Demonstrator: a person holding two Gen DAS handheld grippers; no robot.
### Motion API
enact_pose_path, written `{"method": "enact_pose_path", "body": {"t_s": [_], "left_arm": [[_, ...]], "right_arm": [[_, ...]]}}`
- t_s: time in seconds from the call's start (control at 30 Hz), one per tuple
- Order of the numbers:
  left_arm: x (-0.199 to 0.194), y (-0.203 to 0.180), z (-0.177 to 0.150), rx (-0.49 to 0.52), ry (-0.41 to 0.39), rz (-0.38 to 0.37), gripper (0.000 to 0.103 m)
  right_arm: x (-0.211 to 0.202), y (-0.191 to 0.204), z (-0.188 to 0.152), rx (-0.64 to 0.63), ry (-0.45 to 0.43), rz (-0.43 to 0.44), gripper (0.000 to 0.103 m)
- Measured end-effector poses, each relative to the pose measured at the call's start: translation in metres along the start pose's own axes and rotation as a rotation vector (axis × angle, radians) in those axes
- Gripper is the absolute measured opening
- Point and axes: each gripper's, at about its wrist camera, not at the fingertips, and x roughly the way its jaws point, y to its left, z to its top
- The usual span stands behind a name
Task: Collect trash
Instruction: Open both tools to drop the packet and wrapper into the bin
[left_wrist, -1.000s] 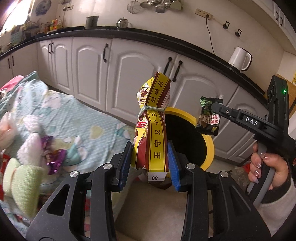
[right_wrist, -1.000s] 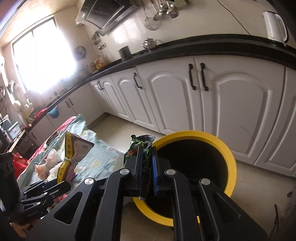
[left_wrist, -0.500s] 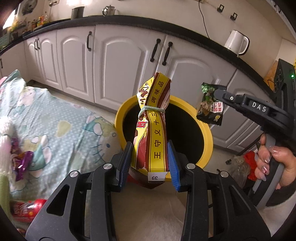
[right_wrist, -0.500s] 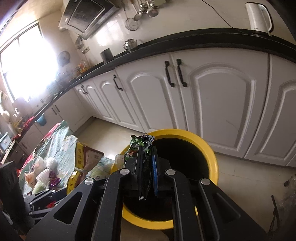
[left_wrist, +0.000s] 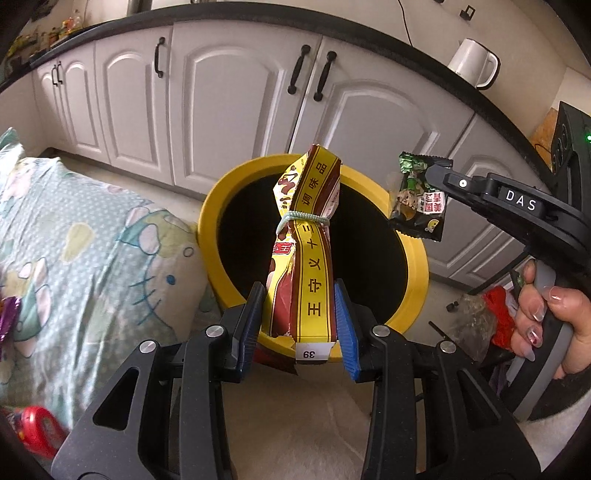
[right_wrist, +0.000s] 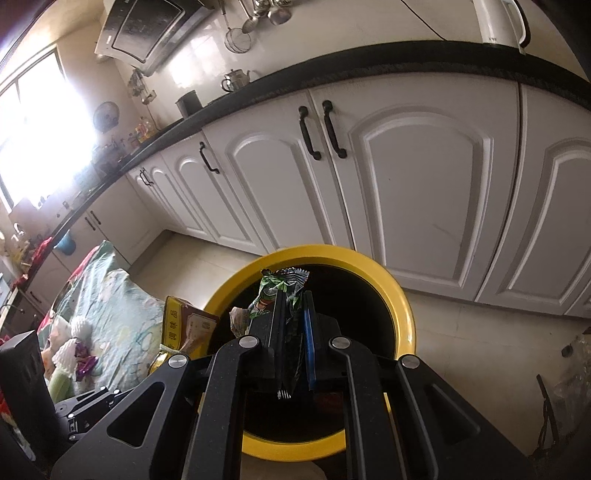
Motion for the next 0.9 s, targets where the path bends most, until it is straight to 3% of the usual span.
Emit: {"method": "enact_pose_path", "body": {"t_s": [0.57, 0.67, 0.77, 0.83, 0.9], "left_arm": [[0.024, -0.001, 0.007, 0.016, 0.027, 0.016, 0.029], [0.025, 0.002, 0.008, 0.004, 0.025, 0.02, 0.03], [0.021, 0.006, 0.009, -0.012, 0.018, 0.026, 0.044], [0.016, 0.008, 0.008, -0.018, 0.006, 0.032, 0.048], [0.009, 0.011, 0.008, -0.029, -0.007, 0.045, 0.059]], "right_arm": [[0.014, -0.013, -0.004, 0.04, 0.031, -0.013, 0.01], [0.014, -0.014, -0.005, 0.046, 0.032, -0.01, 0.02], [0.013, -0.016, -0.005, 0.056, 0.026, -0.012, 0.03], [0.011, -0.016, -0.005, 0.057, 0.021, -0.017, 0.033], [0.01, -0.016, -0.004, 0.062, 0.015, -0.02, 0.037]]}}
